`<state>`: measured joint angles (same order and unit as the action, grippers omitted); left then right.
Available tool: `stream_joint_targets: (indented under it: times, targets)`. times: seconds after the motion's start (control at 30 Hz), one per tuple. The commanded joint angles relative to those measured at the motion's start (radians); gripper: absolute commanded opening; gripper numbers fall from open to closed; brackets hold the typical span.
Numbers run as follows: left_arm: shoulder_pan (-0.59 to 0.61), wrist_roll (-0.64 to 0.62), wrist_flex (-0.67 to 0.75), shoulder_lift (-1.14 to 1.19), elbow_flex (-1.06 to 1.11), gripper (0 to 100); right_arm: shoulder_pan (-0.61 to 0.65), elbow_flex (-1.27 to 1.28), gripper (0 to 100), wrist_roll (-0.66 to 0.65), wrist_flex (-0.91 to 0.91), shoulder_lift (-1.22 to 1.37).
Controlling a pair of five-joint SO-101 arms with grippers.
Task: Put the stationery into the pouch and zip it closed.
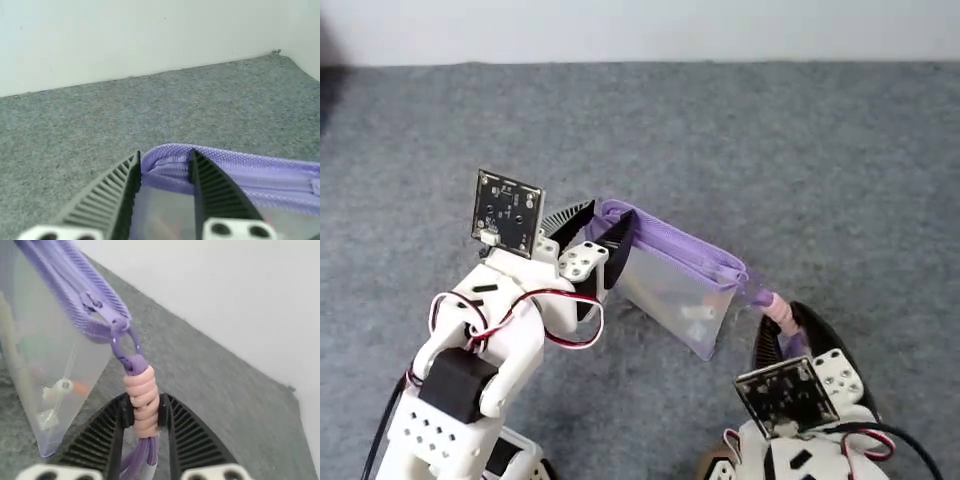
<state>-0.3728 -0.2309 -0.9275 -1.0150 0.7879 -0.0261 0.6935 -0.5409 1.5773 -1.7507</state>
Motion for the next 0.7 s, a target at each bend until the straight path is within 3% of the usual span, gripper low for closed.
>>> stream_joint_targets:
  times: [0.0, 0.67]
  targets:
    - [0.011, 0.014, -0.006, 0.012, 0.068, 14, -0.096, 0.012, 0.7, 0.026, 0.035, 0.001]
    - [0.012, 0.014, -0.008, 0.011, 0.065, 14, -0.414, 0.044, 0.7, 0.267, 0.038, -0.008]
